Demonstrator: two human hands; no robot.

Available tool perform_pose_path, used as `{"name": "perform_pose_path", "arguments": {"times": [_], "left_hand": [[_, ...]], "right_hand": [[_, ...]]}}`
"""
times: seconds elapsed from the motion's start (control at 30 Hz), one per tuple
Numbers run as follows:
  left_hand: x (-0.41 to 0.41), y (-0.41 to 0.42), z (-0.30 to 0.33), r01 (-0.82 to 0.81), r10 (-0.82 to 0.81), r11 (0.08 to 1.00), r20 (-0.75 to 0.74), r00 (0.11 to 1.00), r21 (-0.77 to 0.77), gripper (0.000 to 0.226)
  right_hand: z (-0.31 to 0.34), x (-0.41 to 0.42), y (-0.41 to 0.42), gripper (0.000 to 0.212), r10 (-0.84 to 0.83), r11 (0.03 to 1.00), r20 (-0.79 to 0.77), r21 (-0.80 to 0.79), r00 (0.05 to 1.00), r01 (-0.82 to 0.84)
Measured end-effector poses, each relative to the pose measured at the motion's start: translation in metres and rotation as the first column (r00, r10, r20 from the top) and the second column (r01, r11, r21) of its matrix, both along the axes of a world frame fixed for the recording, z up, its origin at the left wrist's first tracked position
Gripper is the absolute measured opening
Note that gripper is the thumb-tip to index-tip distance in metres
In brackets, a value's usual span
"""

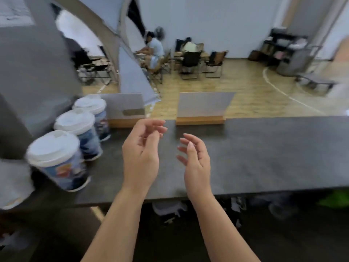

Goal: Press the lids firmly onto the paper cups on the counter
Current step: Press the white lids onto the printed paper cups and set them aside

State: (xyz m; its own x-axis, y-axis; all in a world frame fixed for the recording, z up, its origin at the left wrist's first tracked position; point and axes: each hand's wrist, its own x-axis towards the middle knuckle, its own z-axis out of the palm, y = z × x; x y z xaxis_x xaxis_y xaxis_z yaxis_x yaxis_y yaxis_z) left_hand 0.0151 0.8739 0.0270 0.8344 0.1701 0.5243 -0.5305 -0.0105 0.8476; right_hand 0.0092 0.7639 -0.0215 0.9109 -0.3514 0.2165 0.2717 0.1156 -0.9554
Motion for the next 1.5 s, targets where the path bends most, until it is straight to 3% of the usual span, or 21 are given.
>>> {"name": "perform_pose_path", "arguments": {"times": [0.13, 0.27, 0.53, 0.8, 0.97, 1.2, 1.5], "left_hand": [[0.011, -0.088, -0.009, 0.243, -0.238, 0.970, -0.111, 0.965, 0.030, 0.023], [0.006, -0.182, -0.008, 0.461, -0.443, 0.882, -0.167, 0.881, 0.094, 0.023], [-0.044, -0.388, 0.000, 0.669, -0.640, 0.732, -0.203, 0.741, 0.132, 0.027], [-0.105, -0.608, -0.005, 0.756, -0.727, 0.655, -0.283, 0.626, -0.011, 0.024], [-0.123, -0.698, -0.016, 0.793, -0.744, 0.609, -0.342, 0.574, 0.004, 0.024], [-0.105, -0.800, -0.034, 0.713, -0.680, 0.699, -0.369, 0.634, -0.063, 0.019], [-0.045, -0.919, -0.040, 0.602, -0.617, 0.773, -0.462, 0.637, -0.200, 0.025]], "right_hand": [[0.016, -0.023, -0.091, 0.026, -0.236, 0.972, 0.015, -0.007, 0.972, 0.236], [0.026, -0.055, -0.183, 0.026, -0.449, 0.894, 0.038, 0.034, 0.893, 0.448], [0.029, -0.133, -0.375, 0.025, -0.691, 0.723, 0.051, 0.078, 0.721, 0.687], [0.041, -0.193, -0.577, 0.025, -0.751, 0.650, 0.051, -0.122, 0.658, 0.750], [0.038, -0.202, -0.667, 0.024, -0.778, 0.617, 0.049, -0.129, 0.627, 0.776], [0.026, -0.161, -0.771, 0.019, -0.744, 0.666, -0.026, -0.112, 0.668, 0.737], [0.007, -0.105, -0.910, 0.036, -0.693, 0.721, -0.199, -0.158, 0.693, 0.675]]}}
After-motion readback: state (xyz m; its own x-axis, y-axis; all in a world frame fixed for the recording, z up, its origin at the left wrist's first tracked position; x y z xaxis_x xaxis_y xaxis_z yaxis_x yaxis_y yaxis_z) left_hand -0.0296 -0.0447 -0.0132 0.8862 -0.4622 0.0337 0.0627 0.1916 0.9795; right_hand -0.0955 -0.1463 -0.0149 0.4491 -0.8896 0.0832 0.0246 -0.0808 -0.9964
